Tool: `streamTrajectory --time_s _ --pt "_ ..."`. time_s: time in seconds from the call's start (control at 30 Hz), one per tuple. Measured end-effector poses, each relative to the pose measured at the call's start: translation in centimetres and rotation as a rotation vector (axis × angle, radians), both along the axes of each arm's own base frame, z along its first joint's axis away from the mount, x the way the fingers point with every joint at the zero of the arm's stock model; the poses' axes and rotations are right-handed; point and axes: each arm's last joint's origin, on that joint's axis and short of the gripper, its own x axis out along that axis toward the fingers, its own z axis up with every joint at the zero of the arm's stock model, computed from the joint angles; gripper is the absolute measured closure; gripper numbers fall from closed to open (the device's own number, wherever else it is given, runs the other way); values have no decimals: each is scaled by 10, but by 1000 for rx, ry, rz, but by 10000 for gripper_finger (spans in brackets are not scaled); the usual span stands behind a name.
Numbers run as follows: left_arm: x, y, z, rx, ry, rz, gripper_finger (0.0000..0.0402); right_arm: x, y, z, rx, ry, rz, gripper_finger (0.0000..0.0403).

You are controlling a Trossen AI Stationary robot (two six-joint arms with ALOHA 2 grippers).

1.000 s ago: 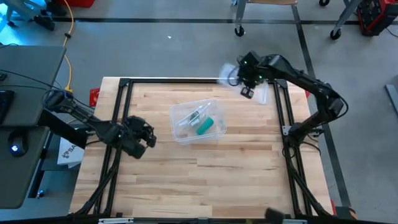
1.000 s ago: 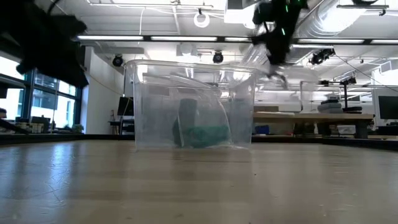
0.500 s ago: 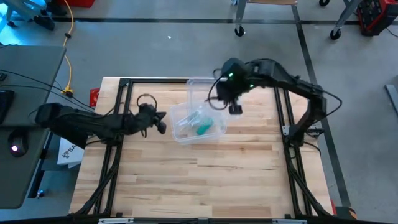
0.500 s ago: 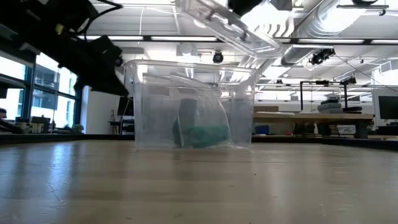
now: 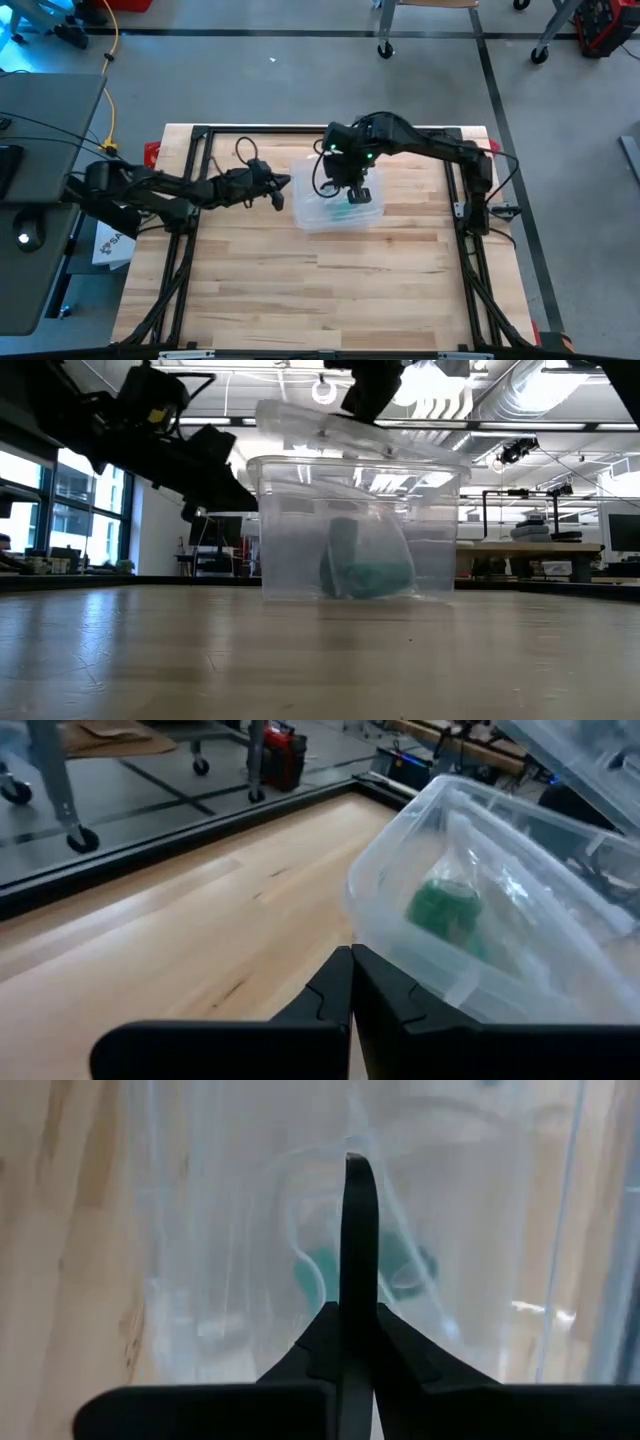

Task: Roll bandage
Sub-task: Close the transparent bin

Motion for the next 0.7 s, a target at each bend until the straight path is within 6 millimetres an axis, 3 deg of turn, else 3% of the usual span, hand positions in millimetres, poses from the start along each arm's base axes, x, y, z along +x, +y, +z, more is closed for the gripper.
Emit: streamTrajectory --time_s 0.17,0.33,0.57,0.7 --pt "20 4 -5 1 29 -10 401 5 6 -10 64 44 32 388" --pt "31 1 6 54 21 -64 401 12 0 -21 110 66 24 386" --pt "25 -1 12 43 82 -55 401 11 -5 -32 87 156 -19 386" --pt "19 -2 11 24 143 -50 401 3 -4 -21 90 145 -60 386"
